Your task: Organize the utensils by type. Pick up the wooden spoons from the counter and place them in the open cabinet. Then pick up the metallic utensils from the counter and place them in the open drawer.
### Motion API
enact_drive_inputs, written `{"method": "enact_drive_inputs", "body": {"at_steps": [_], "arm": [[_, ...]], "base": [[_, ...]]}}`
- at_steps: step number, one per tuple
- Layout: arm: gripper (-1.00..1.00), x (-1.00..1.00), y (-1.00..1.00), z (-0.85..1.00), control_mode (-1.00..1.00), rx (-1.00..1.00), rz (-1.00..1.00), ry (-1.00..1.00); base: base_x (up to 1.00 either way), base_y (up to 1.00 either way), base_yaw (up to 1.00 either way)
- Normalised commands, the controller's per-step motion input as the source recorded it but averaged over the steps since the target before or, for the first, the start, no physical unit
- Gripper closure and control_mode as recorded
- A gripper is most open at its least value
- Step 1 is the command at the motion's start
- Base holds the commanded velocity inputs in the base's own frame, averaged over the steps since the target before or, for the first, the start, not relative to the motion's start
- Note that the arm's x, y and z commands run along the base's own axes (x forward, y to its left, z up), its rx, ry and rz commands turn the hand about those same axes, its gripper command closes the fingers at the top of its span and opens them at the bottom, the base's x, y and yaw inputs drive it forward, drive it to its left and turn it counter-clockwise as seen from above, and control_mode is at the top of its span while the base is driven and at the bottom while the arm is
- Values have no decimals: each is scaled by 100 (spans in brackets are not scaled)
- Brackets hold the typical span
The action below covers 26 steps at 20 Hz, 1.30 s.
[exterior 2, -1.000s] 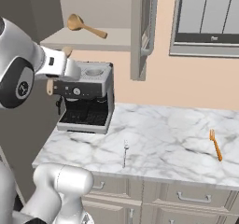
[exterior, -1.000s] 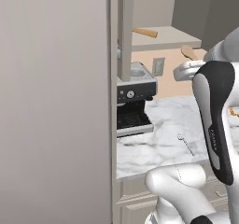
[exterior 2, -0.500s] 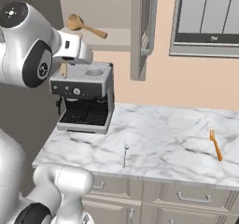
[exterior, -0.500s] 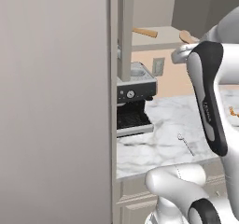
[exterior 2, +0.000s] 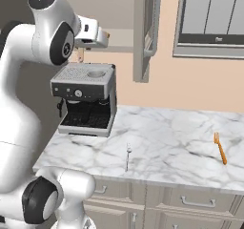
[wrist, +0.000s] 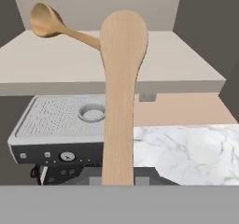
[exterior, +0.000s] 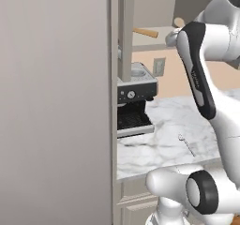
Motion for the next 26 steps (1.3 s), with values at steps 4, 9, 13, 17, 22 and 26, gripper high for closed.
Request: {"method": "enact_drive_inputs", "body": {"at_steps": [4,9,13,17,22,26], "arm": [[100,60,-27,-13,-100,-3,0,0],[100,35,-21,-28,-100,-21,2,-1],[100,7,-13,-10,-100,-35,12,-6],[100,0,-7,3,-100,-30,13,-1],[100,0,0,0,-100,-24,12,1],[100,4,-1,10,-100,-23,10,1]], "base": [[0,0,0],[0,0,0],[0,0,0],[0,0,0],[0,0,0],[0,0,0]]}}
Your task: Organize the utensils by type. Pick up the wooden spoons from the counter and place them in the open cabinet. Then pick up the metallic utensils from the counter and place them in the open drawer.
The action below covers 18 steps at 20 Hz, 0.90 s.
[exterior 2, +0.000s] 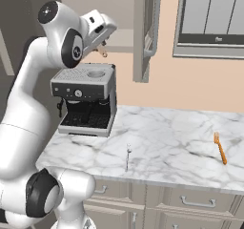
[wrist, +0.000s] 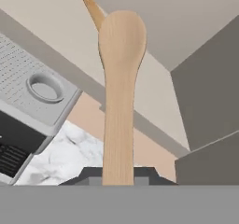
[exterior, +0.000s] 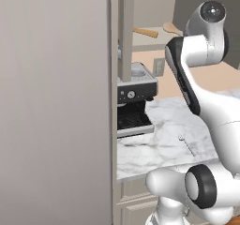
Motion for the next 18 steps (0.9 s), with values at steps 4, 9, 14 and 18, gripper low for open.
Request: {"method": "enact_drive_inputs", "body": {"at_steps": [4,9,14,18], "arm": [[100,35,-8,12,-100,-25,7,2],[100,37,-4,10,-100,-23,5,0],[100,51,-2,3,-100,-13,3,3],[100,35,0,7,-100,0,1,10]], "base": [[0,0,0],[0,0,0],[0,0,0],[0,0,0]]}}
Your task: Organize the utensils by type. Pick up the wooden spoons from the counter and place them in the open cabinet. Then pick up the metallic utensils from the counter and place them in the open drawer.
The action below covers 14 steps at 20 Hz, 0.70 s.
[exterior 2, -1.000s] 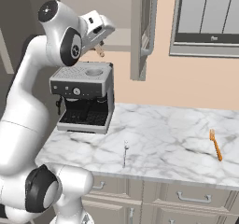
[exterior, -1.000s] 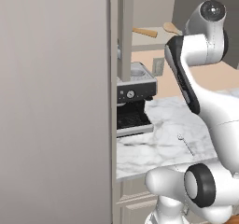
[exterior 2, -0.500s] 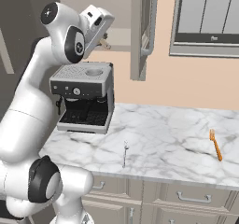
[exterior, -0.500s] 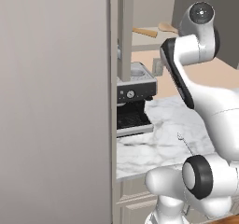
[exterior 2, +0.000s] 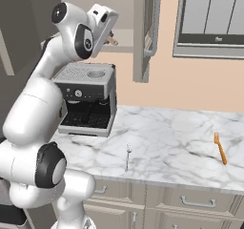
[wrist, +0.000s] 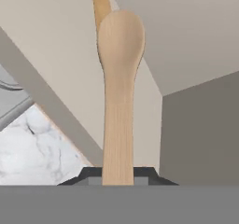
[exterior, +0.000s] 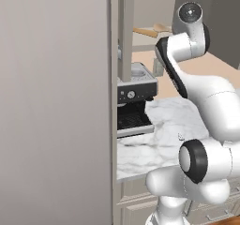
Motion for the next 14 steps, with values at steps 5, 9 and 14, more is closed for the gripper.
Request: {"method": "enact_drive_inputs", "body": {"at_steps": [5,9,14], "arm": [[100,44,-1,0,-100,0,0,8],[100,51,-3,0,-100,0,0,5],[100,55,-13,0,-100,0,0,2]], "base": [[0,0,0],[0,0,0],[0,0,0]]}}
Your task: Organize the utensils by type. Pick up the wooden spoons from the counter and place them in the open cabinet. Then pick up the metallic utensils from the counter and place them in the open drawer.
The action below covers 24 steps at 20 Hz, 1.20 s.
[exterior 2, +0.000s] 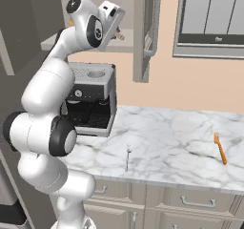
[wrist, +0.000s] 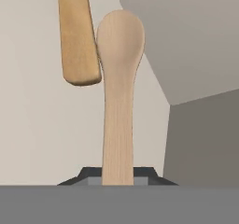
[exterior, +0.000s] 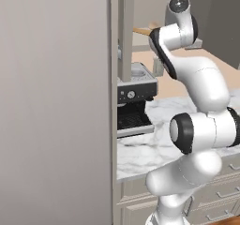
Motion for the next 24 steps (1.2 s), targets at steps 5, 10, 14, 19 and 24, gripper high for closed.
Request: {"method": "enact_drive_inputs", "body": {"at_steps": [5,10,14,19,24], "arm": [[100,61,-25,0,-100,0,0,0],[100,48,-21,0,-100,0,0,0],[100,28,-4,-1,-100,0,0,-1],[-100,17,0,-9,-100,0,0,-7],[-100,0,0,-15,-100,-1,0,-16]], "base": [[0,0,0],[0,0,0],[0,0,0],[0,0,0],[0,0,0]]}}
